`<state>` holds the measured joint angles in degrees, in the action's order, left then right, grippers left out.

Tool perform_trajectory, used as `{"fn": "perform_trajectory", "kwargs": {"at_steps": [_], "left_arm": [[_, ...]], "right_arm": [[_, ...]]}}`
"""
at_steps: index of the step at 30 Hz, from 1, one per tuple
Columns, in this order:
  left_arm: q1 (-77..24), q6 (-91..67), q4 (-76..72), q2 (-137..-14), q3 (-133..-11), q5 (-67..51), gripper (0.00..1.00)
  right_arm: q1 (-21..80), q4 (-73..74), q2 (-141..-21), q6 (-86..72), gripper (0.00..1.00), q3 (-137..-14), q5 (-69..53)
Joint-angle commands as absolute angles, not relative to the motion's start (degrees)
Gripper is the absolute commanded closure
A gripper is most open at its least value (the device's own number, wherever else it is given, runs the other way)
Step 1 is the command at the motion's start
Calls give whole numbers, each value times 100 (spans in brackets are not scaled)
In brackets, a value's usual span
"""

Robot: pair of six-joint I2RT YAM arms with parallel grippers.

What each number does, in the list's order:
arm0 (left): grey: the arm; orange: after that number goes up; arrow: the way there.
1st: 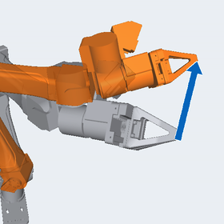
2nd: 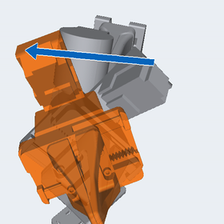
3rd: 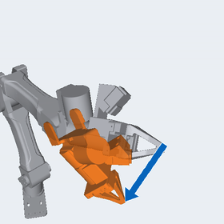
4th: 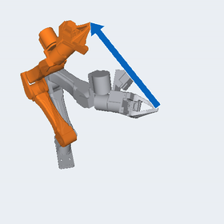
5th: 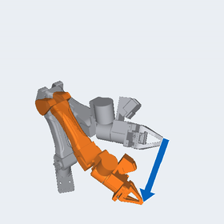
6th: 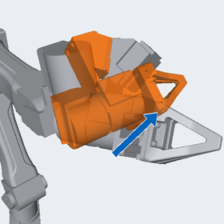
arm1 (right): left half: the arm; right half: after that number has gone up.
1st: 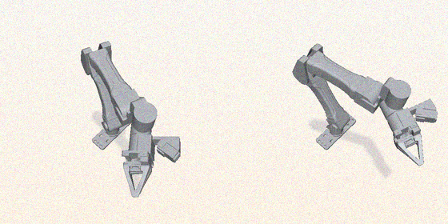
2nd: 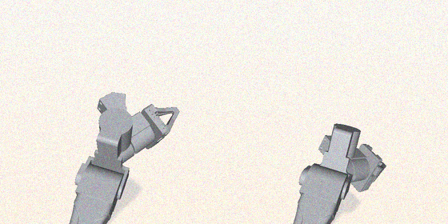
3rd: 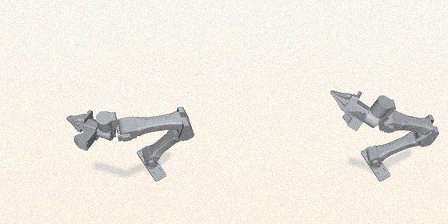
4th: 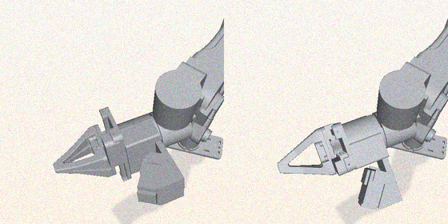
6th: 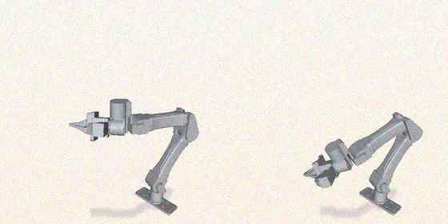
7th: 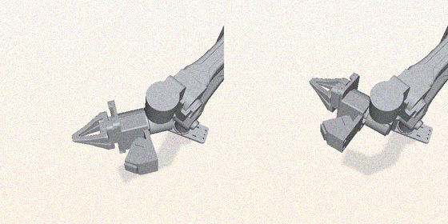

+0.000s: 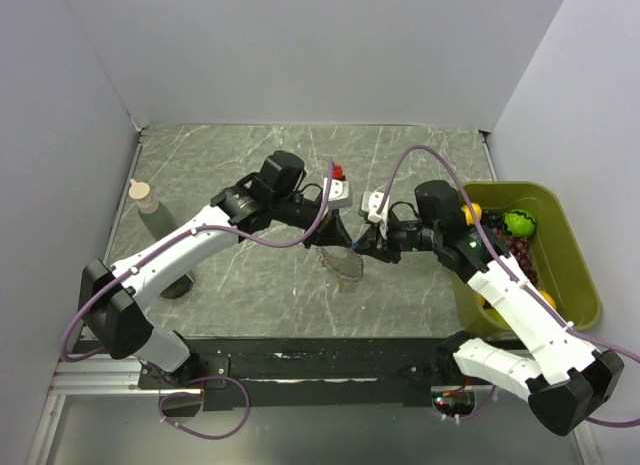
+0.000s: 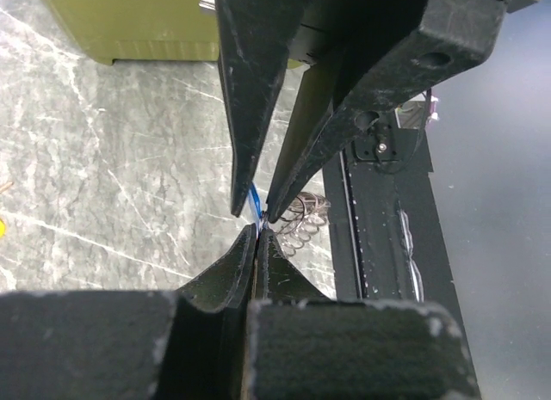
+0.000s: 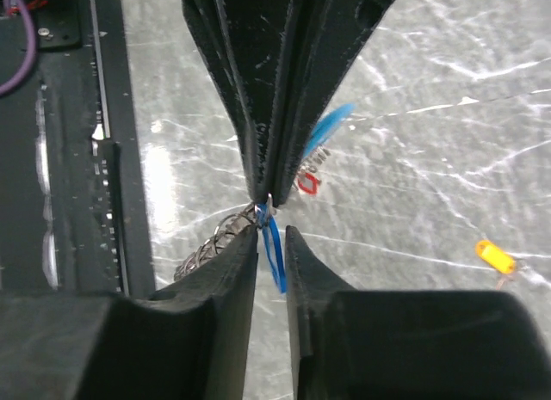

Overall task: Remove the keys from the keyring
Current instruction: Remove the key from the keyring.

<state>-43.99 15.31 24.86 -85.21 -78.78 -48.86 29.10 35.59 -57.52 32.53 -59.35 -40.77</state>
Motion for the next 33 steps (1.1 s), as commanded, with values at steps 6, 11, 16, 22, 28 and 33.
{"fn": "perform_trajectory", "kwargs": {"at_steps": [6, 11, 16, 22, 28, 33], "left_arm": [[-4377, 1608, 2575, -8148, -7980, -5651, 99], [-4342, 1643, 2619, -8130, -8007, -5774, 99], [-4280, 1644, 2637, -8095, -8016, -5792, 99], [-4272, 1609, 2584, -8086, -7963, -5792, 99], [-4271, 1617, 2593, -8174, -7963, -5792, 99], [-4272, 1617, 2575, -8174, -7928, -5792, 99]], "right_arm": [[2848, 3340, -5642, 3630, 77, -5836, -4060], [2839, 3472, -5660, 3761, 98, -5845, -4254], [2830, 3577, -5555, 3920, 100, -5880, -4193], [2830, 3173, -5247, 3630, 100, -5889, -3639], [2839, 3252, -5133, 3568, 100, -6170, -3639], [2830, 3287, -4984, 3656, 100, -6249, -3481]]}}
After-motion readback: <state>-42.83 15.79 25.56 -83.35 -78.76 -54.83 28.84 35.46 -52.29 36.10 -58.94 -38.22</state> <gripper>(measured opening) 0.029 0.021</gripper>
